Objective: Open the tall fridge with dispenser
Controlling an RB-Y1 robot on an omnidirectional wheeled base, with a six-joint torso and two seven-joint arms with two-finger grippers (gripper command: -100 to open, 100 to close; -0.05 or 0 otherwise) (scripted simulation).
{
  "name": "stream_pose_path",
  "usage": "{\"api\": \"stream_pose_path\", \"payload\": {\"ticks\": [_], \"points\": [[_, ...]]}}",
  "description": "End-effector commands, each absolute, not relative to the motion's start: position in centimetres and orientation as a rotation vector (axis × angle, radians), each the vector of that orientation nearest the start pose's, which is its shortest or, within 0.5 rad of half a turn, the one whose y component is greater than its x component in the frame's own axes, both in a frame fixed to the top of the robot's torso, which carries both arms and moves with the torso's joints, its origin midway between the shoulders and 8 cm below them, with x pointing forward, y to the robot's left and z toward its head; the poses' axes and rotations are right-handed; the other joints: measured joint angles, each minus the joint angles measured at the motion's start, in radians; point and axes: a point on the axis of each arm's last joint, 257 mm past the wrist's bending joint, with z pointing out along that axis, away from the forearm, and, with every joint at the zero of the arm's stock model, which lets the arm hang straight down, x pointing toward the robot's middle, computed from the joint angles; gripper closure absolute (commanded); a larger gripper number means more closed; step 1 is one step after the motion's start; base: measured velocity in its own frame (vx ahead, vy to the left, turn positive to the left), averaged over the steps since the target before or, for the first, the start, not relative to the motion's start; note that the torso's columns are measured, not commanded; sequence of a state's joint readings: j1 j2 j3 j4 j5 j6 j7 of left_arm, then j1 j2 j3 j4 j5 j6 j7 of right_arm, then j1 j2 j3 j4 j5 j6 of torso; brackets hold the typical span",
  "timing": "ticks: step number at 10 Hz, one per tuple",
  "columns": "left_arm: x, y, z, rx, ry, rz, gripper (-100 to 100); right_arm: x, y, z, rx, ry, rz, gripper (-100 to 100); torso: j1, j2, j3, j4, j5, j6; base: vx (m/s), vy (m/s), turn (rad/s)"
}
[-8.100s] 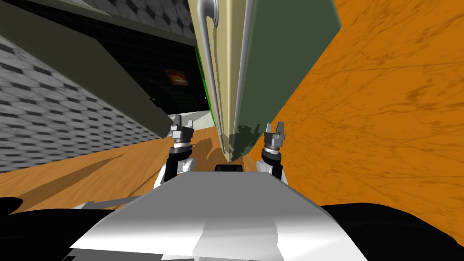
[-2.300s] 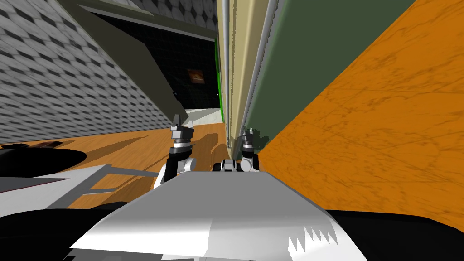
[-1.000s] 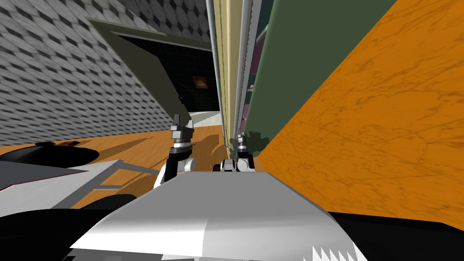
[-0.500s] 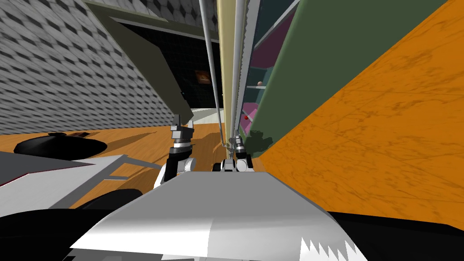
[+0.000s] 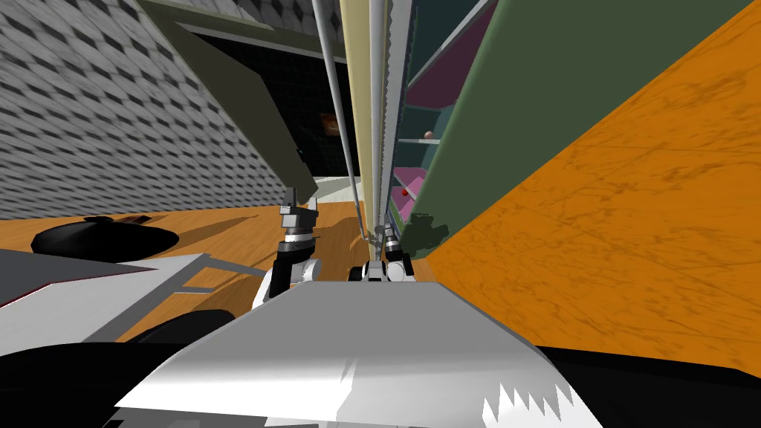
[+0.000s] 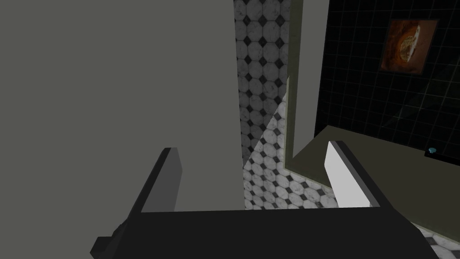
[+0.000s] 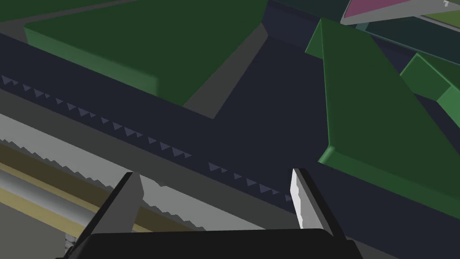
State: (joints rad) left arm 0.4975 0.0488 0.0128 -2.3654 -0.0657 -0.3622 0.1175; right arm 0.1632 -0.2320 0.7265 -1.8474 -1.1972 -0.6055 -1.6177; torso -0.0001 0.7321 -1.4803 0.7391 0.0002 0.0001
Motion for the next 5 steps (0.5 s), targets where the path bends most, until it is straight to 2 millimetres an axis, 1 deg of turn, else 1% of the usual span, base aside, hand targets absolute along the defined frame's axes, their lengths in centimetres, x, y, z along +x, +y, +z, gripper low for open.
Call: {"api": "stream_pose_path", "payload": {"ticks": [1, 2, 3, 4, 5], "points": [[35.0, 27.2, 3.6, -0.672, 0.690, -1.340, 0, 42.8, -6.0, -14.6, -1.253, 0.766, -1.465, -100, 0.000, -0.004, -0.003, 0.001, 0.000, 0.000, 0.039, 0.011, -0.030], [35.0, 27.2, 3.6, -0.672, 0.690, -1.340, 0, 42.1, -5.8, -16.1, -1.284, 0.768, -1.452, -100, 0.000, -0.007, -0.006, 0.003, 0.000, -0.001, -0.006, 0.009, -0.003], [35.0, 27.2, 3.6, -0.672, 0.690, -1.340, 0, 42.5, -6.5, -15.4, -1.251, 0.773, -1.472, 100, 0.000, -0.005, -0.004, -0.001, 0.000, 0.000, -0.030, -0.005, 0.078], [35.0, 27.2, 3.6, -0.672, 0.690, -1.340, 0, 42.4, -6.7, -15.6, -1.250, 0.775, -1.474, 100, -0.002, -0.006, -0.003, -0.005, -0.001, 0.000, -0.040, -0.012, 0.053], [35.0, 27.2, 3.6, -0.672, 0.690, -1.340, 0, 42.3, -6.2, -15.3, -1.250, 0.765, -1.467, 100, -0.003, -0.007, -0.004, -0.007, -0.001, 0.000, -0.031, -0.005, 0.004]]}}
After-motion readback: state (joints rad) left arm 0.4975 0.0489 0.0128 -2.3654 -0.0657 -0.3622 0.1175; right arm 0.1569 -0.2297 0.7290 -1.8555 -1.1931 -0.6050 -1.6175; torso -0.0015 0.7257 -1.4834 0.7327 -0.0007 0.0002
